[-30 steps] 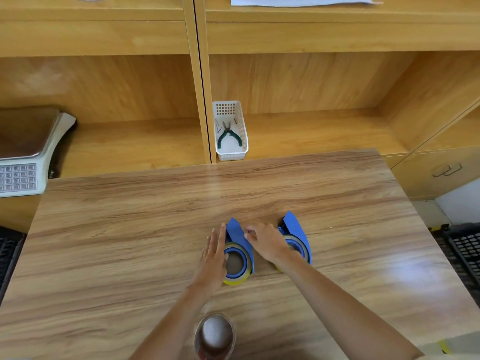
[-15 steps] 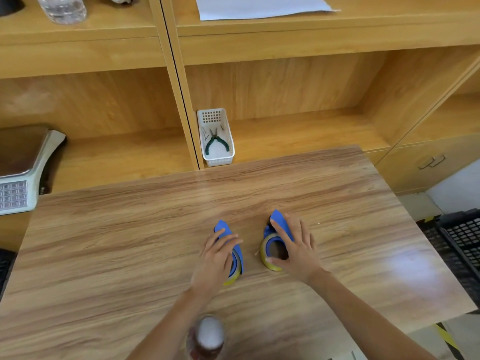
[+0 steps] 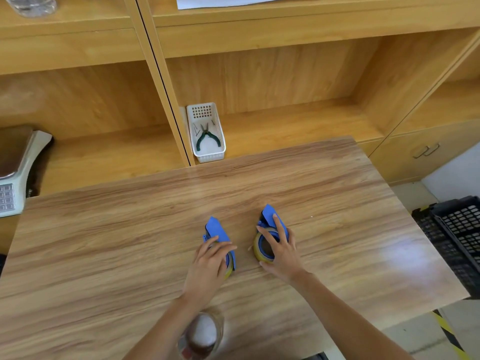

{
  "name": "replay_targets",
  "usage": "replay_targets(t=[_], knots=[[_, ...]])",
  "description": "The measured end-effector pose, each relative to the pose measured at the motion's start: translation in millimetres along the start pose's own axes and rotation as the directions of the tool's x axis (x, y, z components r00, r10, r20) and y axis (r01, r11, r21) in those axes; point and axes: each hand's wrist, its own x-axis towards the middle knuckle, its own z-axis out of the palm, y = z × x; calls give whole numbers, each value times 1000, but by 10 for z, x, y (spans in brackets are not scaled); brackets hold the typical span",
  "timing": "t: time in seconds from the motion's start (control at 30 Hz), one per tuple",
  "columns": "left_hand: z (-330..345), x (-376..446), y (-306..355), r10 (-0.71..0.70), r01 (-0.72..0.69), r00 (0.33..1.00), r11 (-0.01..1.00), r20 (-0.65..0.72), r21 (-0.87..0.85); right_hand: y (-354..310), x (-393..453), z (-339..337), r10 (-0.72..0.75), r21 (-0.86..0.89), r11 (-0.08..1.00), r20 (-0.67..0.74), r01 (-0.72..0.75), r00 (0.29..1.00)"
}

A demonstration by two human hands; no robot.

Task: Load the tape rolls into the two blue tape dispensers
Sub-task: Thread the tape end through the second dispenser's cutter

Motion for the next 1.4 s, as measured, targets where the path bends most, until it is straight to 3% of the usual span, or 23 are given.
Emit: replay_targets(t=[0.37,0.5,0.6,0.73,0.83,0.93,1.03,1.3,1.4], knots=[[-55,87,43,-12,12,998,1000,67,-1,-191,-32,-134,-91,161,980,-172,119,981],[-99,144,75,3,13,990,993,139,-118,-438,-2,-323,-152,256,939,-293,231,944],[-235,204,170,9,20,992,975,127,-221,-639,-15,-481,-182,283,924,-266,257,947],[-416,217,286,-67,86,996,859,56,-504,-754,-44,-561,-165,402,880,-240,253,957],[-456,206,317,-192,208,976,672,105,-710,-751,-55,-625,-159,542,804,-200,244,967],[-458,219,290,-223,238,966,565,131,-790,-788,-69,-754,-92,699,687,-192,202,977],[-496,236,288,-204,232,968,518,145,-823,-841,-31,-854,-2,723,678,-184,136,983],[-604,276,378,-74,200,970,788,232,-582,-761,31,-965,-196,590,786,-45,184,980],[-601,258,401,-60,183,968,830,243,-526,-760,33,-1023,-248,526,830,48,186,968]])
